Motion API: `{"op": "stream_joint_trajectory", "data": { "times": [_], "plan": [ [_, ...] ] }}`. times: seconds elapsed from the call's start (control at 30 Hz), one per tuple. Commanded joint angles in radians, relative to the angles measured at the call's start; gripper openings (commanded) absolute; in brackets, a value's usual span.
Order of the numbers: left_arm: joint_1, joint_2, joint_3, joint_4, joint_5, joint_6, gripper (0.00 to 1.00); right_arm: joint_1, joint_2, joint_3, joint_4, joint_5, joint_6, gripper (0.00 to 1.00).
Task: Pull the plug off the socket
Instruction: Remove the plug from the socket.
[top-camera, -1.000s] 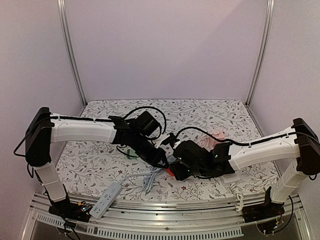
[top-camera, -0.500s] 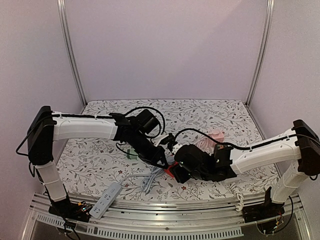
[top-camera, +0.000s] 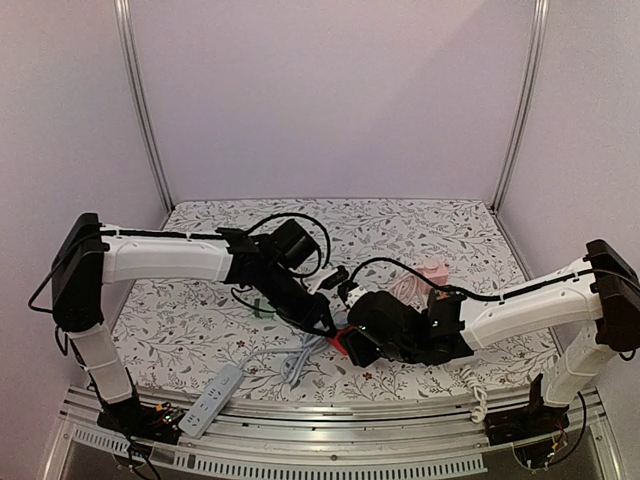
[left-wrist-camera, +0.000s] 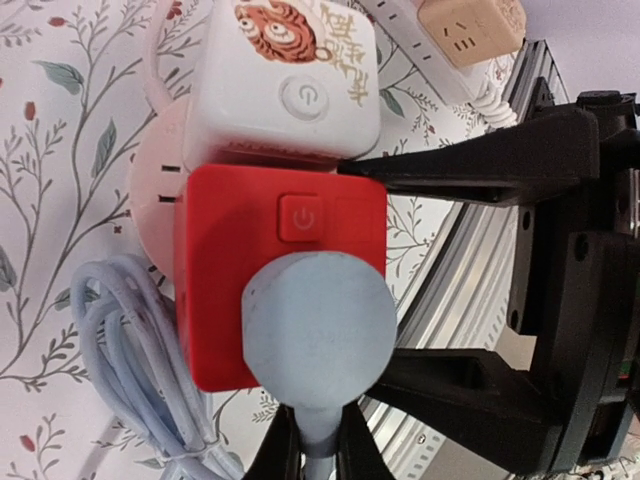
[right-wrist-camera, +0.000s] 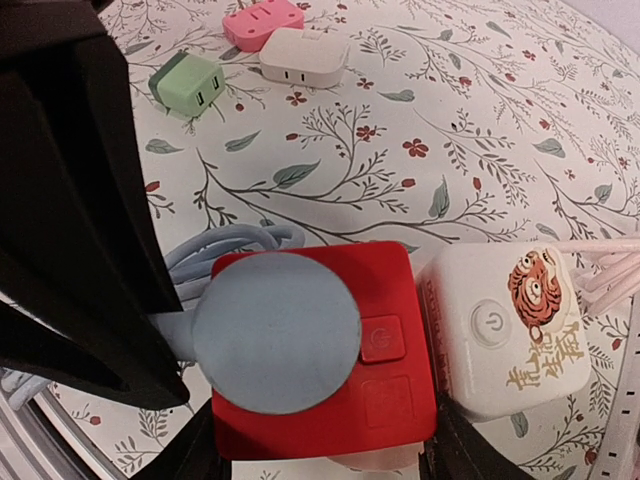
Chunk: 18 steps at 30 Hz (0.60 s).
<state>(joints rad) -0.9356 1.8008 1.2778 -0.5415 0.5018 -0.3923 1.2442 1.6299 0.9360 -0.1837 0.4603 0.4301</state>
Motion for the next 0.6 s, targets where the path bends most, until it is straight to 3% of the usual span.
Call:
{"op": "stream_joint_trajectory", "data": {
  "times": [0.0, 0.23, 0.57],
  "plan": [
    [-0.048, -0.077, -0.028, 0.032, -0.024, 0.030, 0.00, -0.032, 0.000, 0.006, -0.109, -0.004, 0.108, 0.16],
    [-0.063, -0.097, -0.099, 0.089, -0.055, -0.014, 0.00, -0.059, -0.018, 0.001, -0.113, -0.046, 0.183, 0.16],
    [-0.067, -0.086, -0.070, 0.105, -0.015, -0.031, 0.00, -0.055, -0.024, -0.019, -0.084, -0.053, 0.119, 0.16]
  ]
}}
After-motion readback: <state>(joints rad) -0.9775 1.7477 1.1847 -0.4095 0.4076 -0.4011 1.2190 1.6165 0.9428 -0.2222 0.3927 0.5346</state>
